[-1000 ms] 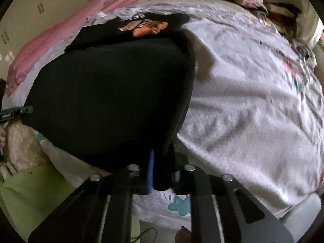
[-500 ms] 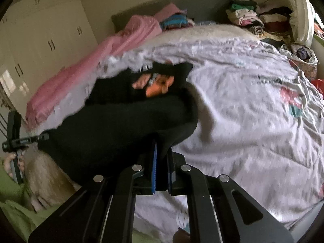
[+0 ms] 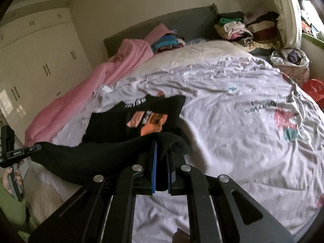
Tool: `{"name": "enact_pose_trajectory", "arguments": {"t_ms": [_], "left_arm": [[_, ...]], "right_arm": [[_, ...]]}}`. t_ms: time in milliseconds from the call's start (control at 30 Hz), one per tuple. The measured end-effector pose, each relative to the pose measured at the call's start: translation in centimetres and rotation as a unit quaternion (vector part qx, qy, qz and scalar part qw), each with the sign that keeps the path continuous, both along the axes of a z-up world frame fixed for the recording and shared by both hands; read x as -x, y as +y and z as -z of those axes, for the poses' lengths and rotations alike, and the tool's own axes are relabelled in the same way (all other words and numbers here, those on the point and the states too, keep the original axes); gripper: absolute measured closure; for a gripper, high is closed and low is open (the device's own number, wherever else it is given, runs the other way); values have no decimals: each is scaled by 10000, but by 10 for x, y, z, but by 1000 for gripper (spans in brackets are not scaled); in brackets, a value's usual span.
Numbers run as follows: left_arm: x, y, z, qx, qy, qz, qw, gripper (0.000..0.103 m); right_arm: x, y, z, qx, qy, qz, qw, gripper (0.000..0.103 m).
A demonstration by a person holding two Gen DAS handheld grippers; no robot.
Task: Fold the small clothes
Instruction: 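Lift the hem with both tools and fold it over toward the collar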
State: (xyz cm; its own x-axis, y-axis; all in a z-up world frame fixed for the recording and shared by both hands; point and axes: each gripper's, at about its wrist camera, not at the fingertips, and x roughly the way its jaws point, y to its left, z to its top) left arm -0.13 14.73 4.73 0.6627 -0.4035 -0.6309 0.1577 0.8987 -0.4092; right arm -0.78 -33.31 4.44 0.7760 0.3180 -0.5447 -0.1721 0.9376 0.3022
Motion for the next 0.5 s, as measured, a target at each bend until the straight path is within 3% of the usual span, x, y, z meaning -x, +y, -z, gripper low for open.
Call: {"name": "enact_pose_trajectory", "arguments": {"t_ms": [500], "left_arm": [[-37, 3, -26, -154, -265, -397, 9987, 101]], "right_arm": [[-39, 9, -33, 64, -558, 149, 9983, 96]]}}
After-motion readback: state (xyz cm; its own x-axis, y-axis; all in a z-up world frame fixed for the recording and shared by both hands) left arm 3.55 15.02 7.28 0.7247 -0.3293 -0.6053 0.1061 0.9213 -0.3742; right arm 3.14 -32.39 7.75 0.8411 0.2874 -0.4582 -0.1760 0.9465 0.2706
